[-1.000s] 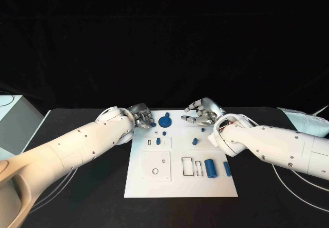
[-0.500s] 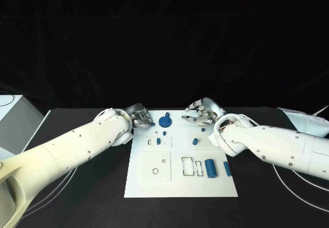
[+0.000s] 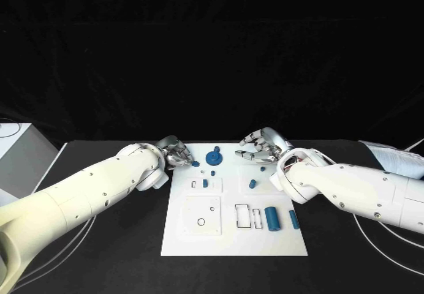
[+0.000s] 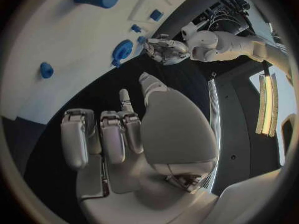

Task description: Assemble the parts on the task board

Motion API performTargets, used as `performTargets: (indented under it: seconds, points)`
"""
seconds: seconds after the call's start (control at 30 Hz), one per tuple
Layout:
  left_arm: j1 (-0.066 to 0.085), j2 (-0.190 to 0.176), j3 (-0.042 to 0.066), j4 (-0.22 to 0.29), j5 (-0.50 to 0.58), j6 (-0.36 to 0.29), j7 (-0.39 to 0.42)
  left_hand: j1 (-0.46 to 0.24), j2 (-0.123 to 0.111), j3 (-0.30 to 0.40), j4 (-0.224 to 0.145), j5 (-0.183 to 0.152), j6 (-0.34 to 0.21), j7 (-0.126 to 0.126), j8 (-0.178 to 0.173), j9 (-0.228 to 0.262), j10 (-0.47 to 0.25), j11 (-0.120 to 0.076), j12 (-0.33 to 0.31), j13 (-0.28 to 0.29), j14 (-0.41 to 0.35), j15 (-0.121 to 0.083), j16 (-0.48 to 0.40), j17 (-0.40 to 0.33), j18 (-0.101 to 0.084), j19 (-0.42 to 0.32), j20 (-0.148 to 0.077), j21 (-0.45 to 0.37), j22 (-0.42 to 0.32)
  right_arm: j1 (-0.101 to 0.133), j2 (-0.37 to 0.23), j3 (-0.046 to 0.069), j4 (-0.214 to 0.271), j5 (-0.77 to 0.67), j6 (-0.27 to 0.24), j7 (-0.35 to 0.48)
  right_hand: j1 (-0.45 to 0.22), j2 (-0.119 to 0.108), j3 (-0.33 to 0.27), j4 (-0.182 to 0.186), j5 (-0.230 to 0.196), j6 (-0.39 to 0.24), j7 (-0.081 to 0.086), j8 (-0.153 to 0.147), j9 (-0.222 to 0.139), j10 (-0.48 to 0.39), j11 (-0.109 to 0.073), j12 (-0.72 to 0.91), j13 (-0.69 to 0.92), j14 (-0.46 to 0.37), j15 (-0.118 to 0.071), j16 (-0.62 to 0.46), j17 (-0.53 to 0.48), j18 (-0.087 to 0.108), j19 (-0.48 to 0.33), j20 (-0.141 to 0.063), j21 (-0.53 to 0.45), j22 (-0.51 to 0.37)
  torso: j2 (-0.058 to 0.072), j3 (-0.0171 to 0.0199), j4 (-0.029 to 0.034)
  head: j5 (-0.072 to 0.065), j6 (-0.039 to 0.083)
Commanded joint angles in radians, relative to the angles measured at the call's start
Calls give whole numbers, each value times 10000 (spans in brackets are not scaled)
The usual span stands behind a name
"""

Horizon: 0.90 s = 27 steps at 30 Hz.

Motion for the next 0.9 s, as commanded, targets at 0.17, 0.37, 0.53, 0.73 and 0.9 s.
performTargets:
  seconds: [0.17, 0.37, 0.53, 0.73, 0.9]
  points:
    - [3, 34, 9, -41, 359, 262, -97, -108, 109, 67, 60, 12, -40, 16, -93, 57, 146, 2, -222, -21, 79, 42, -28, 2, -126, 90, 5, 14, -1, -5, -5, 4, 28, -95, 99, 105, -67, 2, 63, 11, 52, -22, -22, 37, 8, 876, -69, -7, 2492, 1043, -35, 43, 2634, -44, 649, -20, -25, 1821, 23, 17, -16, 30, 30]
    - [3, -49, 10, 88, 35, -105, 301, -48, -89, 36, -125, -22, -322, -52, -363, 11, 248, -52, -317, 51, 72, 8, -34, 19, -128, 116, -5, 22, 21, -6, -26, 4, 39, -95, 99, 105, -67, 2, 63, 11, 52, -22, -22, 37, 8, 876, -69, -7, 2492, 1043, -35, 43, 2634, -44, 649, -20, -25, 1821, 29, 24, -24, 25, 29]
    - [1, -221, 12, 362, -581, -732, 1225, -71, -536, -443, -309, -66, -876, -60, -946, -161, 110, -123, -309, 266, -324, -47, -261, -530, 23, -468, -62, -427, -734, -6, -71, 4, 55, -96, 95, 107, -67, 2, 63, 11, 52, -22, -22, 37, 8, 876, -69, -7, 2492, 1043, -35, 43, 2634, -44, 649, -20, -25, 1821, 19, 19, -12, 10, 26]
    - [-17, -322, 11, 605, -1684, -943, 1807, -171, -793, -1095, -280, -97, -947, 34, -1071, -136, -730, 83, -48, 535, -1231, 153, -701, -1519, 229, -1420, 118, -1177, -1805, -7, -98, 3, 64, -96, 96, 107, -67, 2, 63, 11, 52, -22, -22, 37, 8, 876, -69, -7, 2492, 1043, -35, 43, 2634, -44, 649, -20, -25, 1821, 15, 10, -16, 1, 26]
    - [-46, -294, 5, 660, -2567, -948, 1905, -77, -871, -1774, -183, -142, -1279, 123, -1130, -88, -1559, 230, 501, 857, -1955, 300, -949, -2222, 337, -1921, 263, -1654, -2381, -8, -103, 3, 66, -96, 98, 107, -67, 2, 63, 11, 52, -22, -22, 37, 8, 876, -69, -7, 2492, 1043, -35, 43, 2634, -44, 649, -20, -25, 1821, 17, 13, -11, 1, 27]
